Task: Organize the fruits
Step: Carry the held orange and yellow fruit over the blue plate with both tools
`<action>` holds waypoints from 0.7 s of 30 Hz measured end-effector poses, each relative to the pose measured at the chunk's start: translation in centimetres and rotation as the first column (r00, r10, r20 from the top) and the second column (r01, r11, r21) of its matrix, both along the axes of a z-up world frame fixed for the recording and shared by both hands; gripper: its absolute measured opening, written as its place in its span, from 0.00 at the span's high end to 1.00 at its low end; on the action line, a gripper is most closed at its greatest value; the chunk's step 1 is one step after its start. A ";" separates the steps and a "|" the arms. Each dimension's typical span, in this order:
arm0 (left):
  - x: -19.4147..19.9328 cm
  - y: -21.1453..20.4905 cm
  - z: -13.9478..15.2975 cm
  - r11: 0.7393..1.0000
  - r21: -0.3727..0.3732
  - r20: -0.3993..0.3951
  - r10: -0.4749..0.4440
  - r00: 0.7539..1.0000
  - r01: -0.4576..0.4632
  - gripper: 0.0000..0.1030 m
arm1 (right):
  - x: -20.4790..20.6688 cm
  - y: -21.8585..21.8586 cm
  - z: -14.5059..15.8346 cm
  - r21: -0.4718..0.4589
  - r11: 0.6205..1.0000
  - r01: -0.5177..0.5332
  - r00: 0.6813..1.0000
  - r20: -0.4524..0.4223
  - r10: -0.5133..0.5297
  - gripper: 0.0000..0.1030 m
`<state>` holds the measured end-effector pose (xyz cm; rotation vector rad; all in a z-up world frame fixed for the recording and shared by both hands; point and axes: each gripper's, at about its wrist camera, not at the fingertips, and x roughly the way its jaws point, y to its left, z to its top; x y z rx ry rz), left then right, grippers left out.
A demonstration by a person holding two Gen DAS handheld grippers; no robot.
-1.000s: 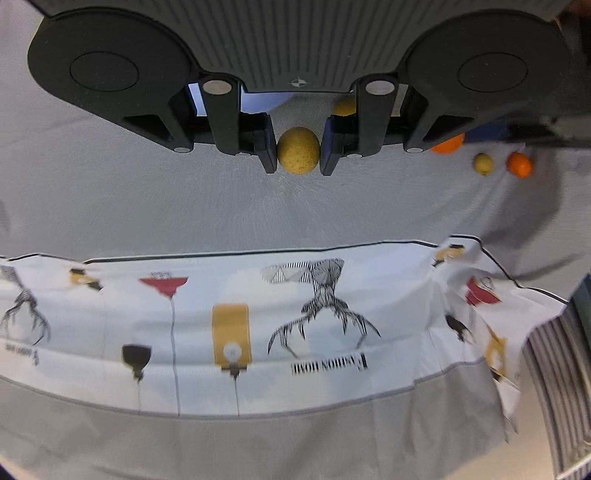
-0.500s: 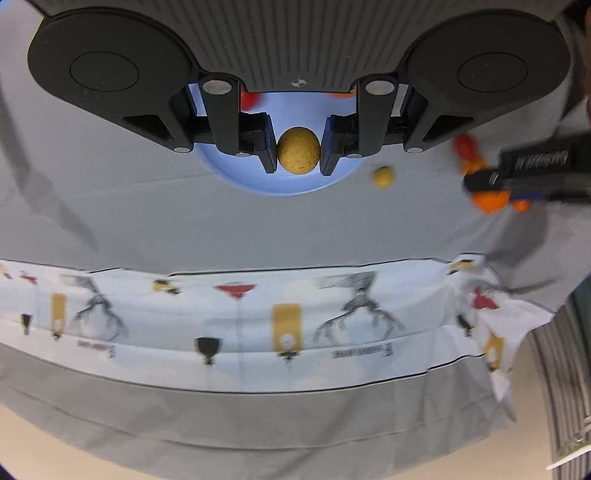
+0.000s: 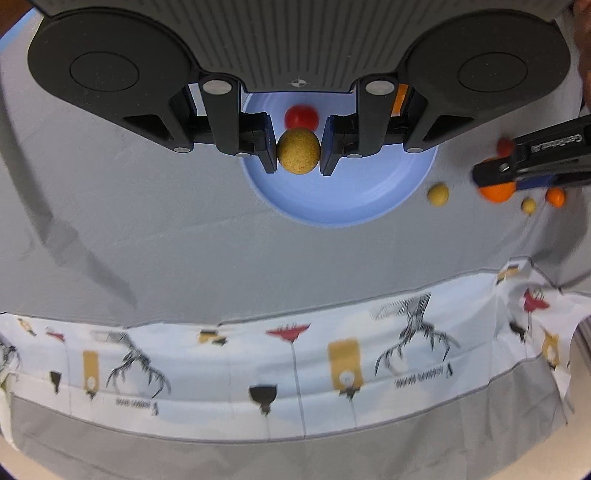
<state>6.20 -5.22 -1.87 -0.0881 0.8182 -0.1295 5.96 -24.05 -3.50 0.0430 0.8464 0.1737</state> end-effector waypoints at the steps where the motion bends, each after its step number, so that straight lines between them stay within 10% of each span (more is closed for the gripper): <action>1: 0.1 -0.3 -0.1 1.000 -0.002 0.004 -0.012 1.000 0.012 0.62 | 0.0 0.2 -0.1 -0.005 1.000 -0.009 1.000 -0.005 0.009 0.75; 21: 2.2 -4.1 -2.6 0.992 0.048 -0.017 -0.116 0.993 0.116 0.62 | 0.4 1.8 -2.7 -0.063 0.992 -0.112 0.985 -0.140 0.103 0.75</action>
